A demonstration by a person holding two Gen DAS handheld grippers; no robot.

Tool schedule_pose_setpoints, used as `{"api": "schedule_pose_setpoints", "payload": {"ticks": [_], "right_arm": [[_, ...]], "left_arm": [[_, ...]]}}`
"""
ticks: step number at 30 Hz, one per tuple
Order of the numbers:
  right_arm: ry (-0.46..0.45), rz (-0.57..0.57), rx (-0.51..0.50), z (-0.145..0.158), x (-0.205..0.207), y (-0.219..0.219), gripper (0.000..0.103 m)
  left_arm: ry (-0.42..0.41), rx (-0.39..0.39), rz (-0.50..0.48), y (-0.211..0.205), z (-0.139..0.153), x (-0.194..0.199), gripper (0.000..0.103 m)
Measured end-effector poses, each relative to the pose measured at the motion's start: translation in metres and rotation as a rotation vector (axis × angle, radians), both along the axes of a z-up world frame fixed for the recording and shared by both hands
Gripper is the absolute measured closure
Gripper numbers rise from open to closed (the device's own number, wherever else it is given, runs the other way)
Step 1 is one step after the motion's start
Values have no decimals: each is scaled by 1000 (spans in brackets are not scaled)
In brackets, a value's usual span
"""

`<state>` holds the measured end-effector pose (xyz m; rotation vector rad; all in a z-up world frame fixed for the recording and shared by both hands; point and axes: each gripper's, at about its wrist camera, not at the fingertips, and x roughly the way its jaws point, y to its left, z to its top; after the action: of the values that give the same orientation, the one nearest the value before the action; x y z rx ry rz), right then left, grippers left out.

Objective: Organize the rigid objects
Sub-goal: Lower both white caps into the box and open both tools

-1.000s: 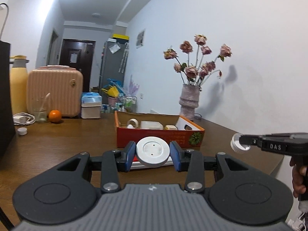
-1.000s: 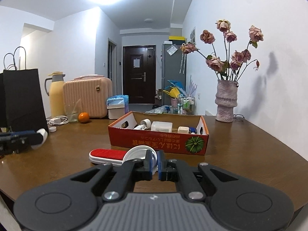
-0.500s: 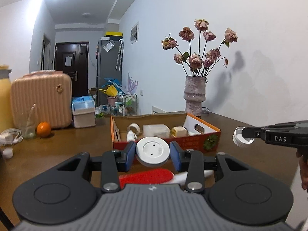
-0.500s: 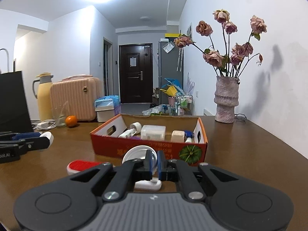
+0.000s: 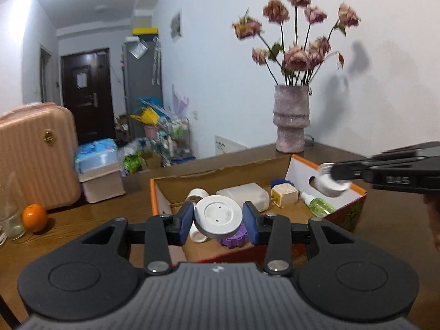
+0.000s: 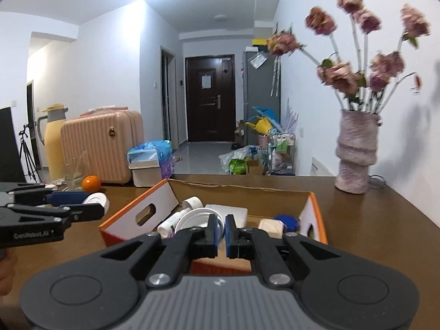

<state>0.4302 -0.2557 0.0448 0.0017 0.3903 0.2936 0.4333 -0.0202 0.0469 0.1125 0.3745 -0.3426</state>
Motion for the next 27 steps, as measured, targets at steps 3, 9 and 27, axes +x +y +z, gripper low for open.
{"api": "schedule_pose_setpoints", "payload": {"ticks": [3,9,27], "right_arm": [[67,3,6,-12,43,6,98],[210,-88,-12,-38,106,-2,98],[273,-143,23,-23,108,-38,82]], "left_arm": [[74,17,4,-2,-11,34,63],[204,59,48,0,-36,84,63],[241,38,86,5,-1,78,41]]}}
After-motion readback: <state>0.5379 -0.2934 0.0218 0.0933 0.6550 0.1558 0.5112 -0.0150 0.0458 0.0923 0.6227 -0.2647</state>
